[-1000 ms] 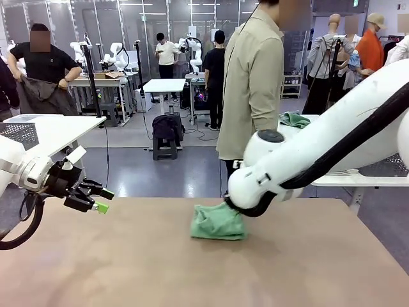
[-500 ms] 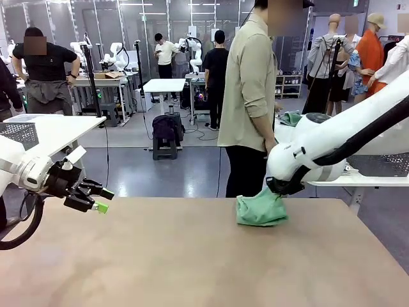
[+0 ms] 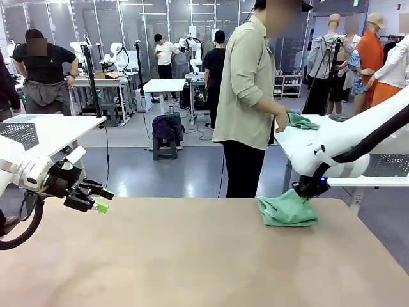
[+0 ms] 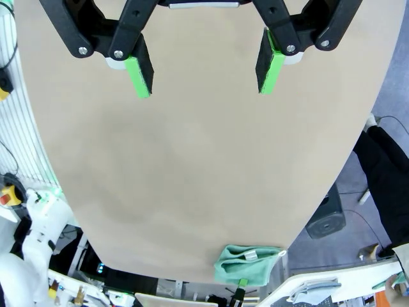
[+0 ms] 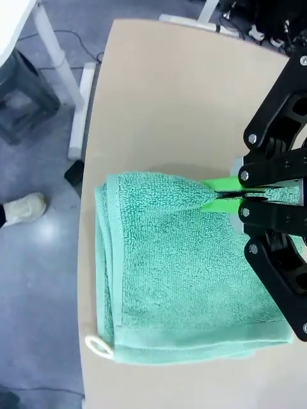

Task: Fold the towels and place them in the basket.
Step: Place the folded Towel with hook on the right side of the table.

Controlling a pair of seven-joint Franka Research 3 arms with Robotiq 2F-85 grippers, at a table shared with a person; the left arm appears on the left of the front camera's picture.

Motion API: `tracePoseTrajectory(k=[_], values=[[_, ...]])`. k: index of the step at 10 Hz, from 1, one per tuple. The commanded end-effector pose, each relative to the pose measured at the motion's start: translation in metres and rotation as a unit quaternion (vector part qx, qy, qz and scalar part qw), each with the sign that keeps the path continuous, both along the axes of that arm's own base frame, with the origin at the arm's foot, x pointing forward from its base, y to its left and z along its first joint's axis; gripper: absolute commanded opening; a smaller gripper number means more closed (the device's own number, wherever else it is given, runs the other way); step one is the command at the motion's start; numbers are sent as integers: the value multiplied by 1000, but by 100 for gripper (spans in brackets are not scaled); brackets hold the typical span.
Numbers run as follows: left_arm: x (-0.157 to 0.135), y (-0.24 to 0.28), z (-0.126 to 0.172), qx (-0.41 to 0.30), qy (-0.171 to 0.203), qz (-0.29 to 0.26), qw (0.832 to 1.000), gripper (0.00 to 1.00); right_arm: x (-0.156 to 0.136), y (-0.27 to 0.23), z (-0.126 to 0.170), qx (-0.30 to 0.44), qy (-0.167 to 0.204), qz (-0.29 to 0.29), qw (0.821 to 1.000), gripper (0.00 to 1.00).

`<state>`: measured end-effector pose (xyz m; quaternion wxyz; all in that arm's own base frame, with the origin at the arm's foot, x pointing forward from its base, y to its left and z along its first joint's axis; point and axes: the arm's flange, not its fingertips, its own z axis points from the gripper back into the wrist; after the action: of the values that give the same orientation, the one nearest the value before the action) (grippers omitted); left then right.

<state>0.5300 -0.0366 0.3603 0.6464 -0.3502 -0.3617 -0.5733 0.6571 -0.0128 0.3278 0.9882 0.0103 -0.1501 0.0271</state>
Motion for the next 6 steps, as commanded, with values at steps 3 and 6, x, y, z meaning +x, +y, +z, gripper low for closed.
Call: tracePoseTrajectory(k=[3,6], values=[[0,0,0,0,-1,-1,1000,82,6,-52,-3,-17,-4,28,999,5],[0,0,0,0,-1,-1,1000,82,3,-75,0,-28,5,29,999,5]])
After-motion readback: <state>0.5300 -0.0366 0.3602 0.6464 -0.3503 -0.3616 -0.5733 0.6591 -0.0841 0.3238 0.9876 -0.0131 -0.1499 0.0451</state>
